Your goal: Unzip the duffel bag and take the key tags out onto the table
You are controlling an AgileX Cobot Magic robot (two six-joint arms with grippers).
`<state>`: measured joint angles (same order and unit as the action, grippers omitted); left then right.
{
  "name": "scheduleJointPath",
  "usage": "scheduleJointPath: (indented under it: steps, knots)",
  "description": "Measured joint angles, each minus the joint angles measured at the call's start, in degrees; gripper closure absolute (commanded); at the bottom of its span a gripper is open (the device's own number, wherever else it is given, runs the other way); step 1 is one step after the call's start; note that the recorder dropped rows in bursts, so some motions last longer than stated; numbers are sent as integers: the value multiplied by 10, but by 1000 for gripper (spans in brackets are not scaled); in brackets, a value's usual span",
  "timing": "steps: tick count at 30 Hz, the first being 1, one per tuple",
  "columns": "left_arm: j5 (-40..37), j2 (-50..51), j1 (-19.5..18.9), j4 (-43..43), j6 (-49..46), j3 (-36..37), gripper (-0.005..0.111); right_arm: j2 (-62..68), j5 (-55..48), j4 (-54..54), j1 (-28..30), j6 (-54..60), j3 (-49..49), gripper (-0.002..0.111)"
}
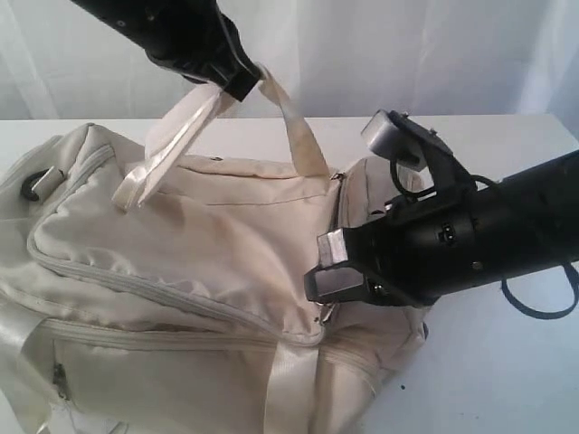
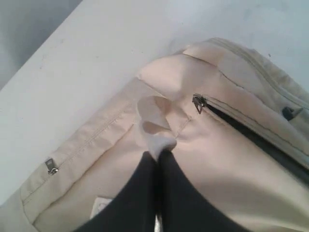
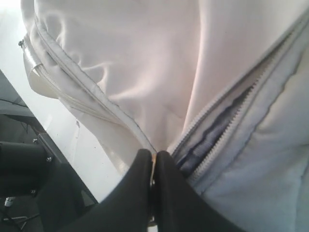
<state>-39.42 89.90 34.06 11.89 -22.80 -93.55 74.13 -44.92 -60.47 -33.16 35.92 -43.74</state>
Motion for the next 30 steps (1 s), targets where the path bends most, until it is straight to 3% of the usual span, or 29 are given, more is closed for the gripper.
scheduleJointPath:
  steps: [10, 20, 22, 27, 30]
  knots:
    - [-45, 3, -6, -12, 1, -93, 107, 0, 2, 18, -1, 1, 0, 108]
    - [-160, 34, -6, -27, 22, -103, 106, -29, -19, 85, -2, 0, -7, 108]
    - [-183, 48, -6, -27, 24, -103, 95, -46, -17, 88, -2, -2, -10, 108]
    - [-206, 56, -6, -26, 30, -103, 55, -55, -23, 91, -2, -3, -10, 108]
    - [-208, 57, -6, -26, 33, -104, 43, -55, -26, 92, -2, -3, -10, 100]
